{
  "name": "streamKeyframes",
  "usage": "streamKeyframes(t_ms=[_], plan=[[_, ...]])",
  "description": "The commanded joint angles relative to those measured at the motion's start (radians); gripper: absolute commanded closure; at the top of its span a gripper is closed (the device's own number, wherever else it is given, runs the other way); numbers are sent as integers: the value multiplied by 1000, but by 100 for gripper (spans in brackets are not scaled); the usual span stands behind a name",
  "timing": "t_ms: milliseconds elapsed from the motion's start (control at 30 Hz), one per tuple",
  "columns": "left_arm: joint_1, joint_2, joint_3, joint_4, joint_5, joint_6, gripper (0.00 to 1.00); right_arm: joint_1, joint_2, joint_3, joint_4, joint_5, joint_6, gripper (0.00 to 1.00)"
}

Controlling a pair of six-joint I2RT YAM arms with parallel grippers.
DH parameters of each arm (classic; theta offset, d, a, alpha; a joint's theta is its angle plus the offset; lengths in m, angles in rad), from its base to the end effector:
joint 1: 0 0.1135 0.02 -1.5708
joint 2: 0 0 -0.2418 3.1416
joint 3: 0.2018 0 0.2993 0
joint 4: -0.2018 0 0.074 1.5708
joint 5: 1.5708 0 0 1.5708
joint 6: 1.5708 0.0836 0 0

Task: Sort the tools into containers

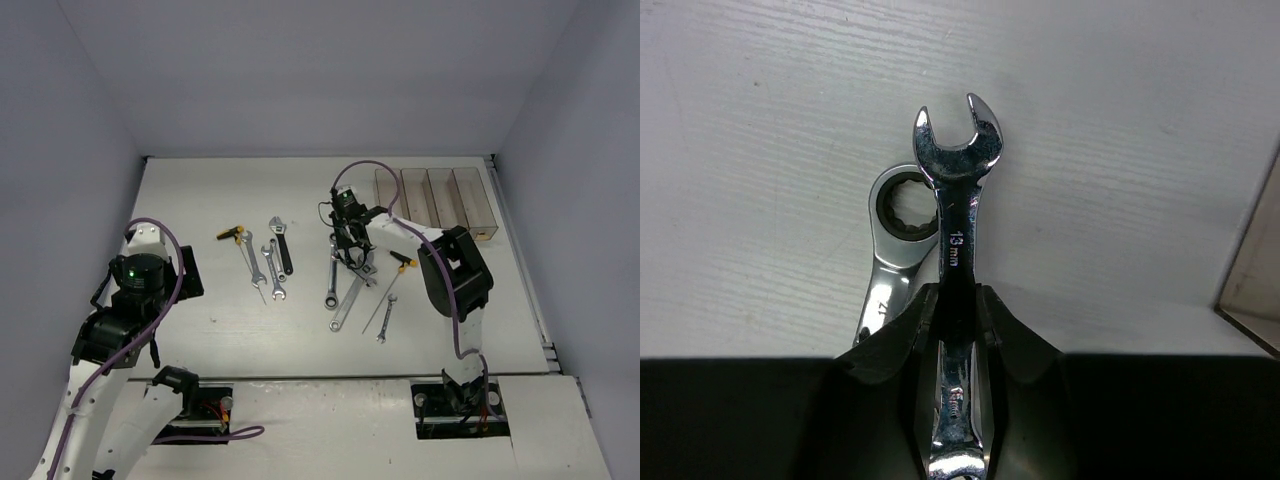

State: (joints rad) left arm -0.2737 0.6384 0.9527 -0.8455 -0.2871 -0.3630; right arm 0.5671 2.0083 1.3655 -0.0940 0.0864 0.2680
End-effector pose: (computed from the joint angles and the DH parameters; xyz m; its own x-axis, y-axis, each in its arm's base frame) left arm 0.2173 -0.0364 0.3272 -0.4645 -0.2233 -0.8570 -0.1506 0.9735 -0.1720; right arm 0.4337 0.2677 0.0991 -0.6740 -0.1164 -0.7295 -0.3140 0.9390 0.1402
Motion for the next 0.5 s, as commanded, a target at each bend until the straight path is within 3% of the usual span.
streamKeyframes(t_ms=[0,167,267,367,467], plan=[[5,3,21,23,9,-16,3,-45,-219,102,33,36,-58,100],[5,-5,29,23,54,-31,3,-238,-326,152,11,-76,-146,100],[5,-8,32,22,73,-34,3,-417,-339,178,-7,-156,-294,100],[5,-11,33,24,100,-48,3,-603,-313,194,-4,-238,-369,100],[3,-13,33,25,129,-59,3,-704,-254,223,-2,-265,-409,100]])
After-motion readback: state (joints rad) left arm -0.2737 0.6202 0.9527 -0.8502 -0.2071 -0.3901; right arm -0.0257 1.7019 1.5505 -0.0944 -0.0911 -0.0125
